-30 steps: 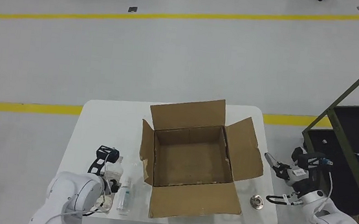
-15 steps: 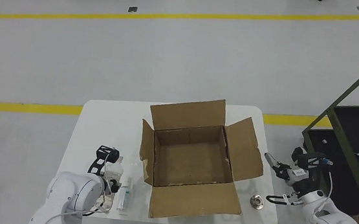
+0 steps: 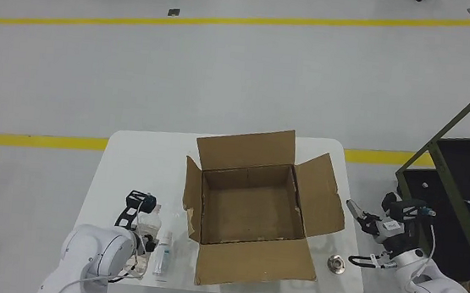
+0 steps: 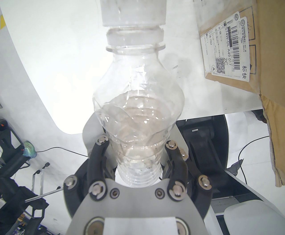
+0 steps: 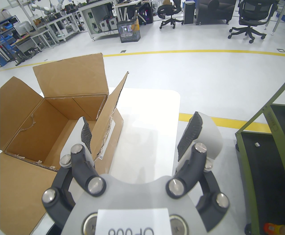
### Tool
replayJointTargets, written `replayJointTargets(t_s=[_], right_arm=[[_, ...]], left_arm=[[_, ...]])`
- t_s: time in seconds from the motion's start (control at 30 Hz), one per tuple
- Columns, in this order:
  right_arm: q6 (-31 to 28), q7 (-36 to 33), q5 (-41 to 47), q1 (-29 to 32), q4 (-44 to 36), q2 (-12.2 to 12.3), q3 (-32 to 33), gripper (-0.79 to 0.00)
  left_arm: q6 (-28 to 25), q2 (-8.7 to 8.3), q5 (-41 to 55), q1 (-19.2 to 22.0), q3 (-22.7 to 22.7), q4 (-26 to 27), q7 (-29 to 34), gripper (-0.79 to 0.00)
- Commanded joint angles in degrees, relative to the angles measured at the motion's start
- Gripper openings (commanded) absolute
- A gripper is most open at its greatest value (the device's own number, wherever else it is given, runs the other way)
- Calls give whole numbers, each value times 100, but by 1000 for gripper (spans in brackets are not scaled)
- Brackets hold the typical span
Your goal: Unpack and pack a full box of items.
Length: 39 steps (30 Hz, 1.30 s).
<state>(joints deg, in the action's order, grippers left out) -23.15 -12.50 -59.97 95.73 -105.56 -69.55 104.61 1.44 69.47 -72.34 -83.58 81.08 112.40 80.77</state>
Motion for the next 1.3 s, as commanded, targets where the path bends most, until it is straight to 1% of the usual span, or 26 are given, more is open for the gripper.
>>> replayJointTargets(t_s=[0.0,0.8,0.83,0.87,1.13,1.17,1.2,1.27], right_arm=[[0,0,0,0,0,0,0,0],[0,0,0,0,0,0,0,0],[0,0,0,0,0,0,0,-760],[0,0,0,0,0,0,0,-785],[0,0,0,0,0,0,0,-785],[0,0,0,0,0,0,0,-785],[0,0,0,0,0,0,0,-785],[0,0,0,0,0,0,0,-785]], left_arm=[[0,0,0,0,0,0,0,-785],[0,0,0,0,0,0,0,-785],[0,0,0,0,0,0,0,0],[0,0,0,0,0,0,0,0],[-6,0,4,-8,-1,-10,-42,0],[-40,-1,8,-27,-5,-22,-159,-237],[-86,-3,30,-64,-2,-46,-289,-785],[-103,-12,-39,-109,32,-48,-439,-785]])
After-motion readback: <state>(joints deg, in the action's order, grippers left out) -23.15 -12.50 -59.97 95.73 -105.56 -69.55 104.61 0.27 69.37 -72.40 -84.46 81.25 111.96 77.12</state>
